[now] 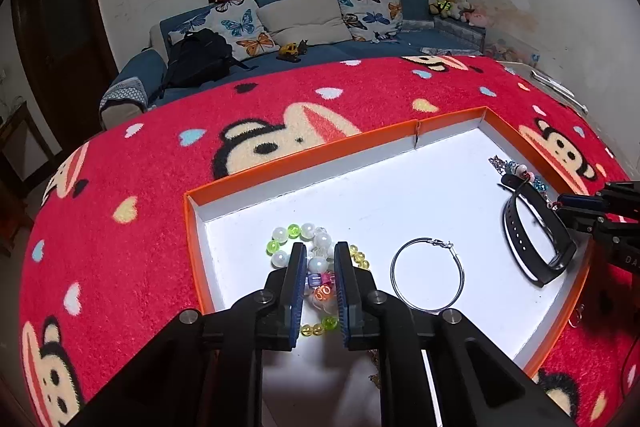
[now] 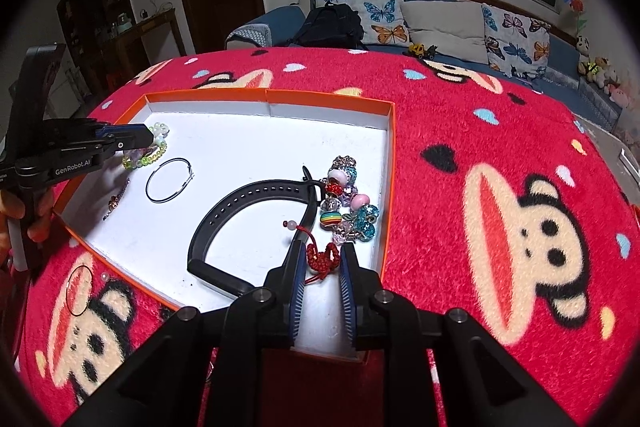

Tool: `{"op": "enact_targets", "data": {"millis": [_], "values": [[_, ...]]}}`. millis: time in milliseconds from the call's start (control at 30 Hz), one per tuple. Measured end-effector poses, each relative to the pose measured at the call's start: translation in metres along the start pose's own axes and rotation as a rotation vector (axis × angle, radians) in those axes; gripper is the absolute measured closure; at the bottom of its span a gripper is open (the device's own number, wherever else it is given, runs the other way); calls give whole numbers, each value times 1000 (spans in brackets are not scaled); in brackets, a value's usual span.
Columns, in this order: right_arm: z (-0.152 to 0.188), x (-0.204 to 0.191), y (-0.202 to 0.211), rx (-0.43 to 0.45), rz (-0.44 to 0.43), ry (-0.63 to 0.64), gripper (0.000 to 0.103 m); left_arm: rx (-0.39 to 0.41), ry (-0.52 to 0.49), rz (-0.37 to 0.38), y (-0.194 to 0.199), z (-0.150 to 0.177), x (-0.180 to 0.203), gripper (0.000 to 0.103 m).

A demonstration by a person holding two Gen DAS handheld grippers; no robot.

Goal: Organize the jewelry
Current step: 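Lower the bracelet into the tray and open the left tool while the right tool releases the heart ring, then grasp the silver ring with the right tool while the left tool grasps a pearl stud earring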

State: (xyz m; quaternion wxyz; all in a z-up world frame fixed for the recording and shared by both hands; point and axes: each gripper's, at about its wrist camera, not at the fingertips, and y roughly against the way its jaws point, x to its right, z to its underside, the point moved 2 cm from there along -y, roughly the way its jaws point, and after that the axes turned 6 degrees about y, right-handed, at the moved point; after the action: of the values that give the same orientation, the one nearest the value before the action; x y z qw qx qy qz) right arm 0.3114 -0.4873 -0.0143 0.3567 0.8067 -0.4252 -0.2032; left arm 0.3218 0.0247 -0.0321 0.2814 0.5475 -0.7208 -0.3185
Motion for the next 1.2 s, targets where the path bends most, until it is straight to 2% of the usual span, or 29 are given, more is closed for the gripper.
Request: {"op": "enact_targets", "data": {"millis": [33,67,100,133,233,367,600,900,1200], "values": [[0,0,0,0,1,1,83,1,1,1,0,0,0,84],[0,-1,0,0,2,0,83,3,2,-1,2,1,-2,78],[0,-1,0,0,1,-1,82,6,3,-5,2,1,-1,64],[0,-1,0,0,-1,0,82,15,5,-11,3,2,-2,58],[0,-1,2,3,-1,0,79,30,8,-11,7,2,-2,58],[-1,-2,6,16,16,4,61,32,13,-15,9,3,-4,58],[-1,-5,17,44,3,3,48,37,26,-15,21,7,0,58],[3,-11,32,66,-17,-15,45,38,47,-26,51,25,13,57],[22,-27,45,61,-57,-14,45,41,73,-29,85,53,34,57]]}}
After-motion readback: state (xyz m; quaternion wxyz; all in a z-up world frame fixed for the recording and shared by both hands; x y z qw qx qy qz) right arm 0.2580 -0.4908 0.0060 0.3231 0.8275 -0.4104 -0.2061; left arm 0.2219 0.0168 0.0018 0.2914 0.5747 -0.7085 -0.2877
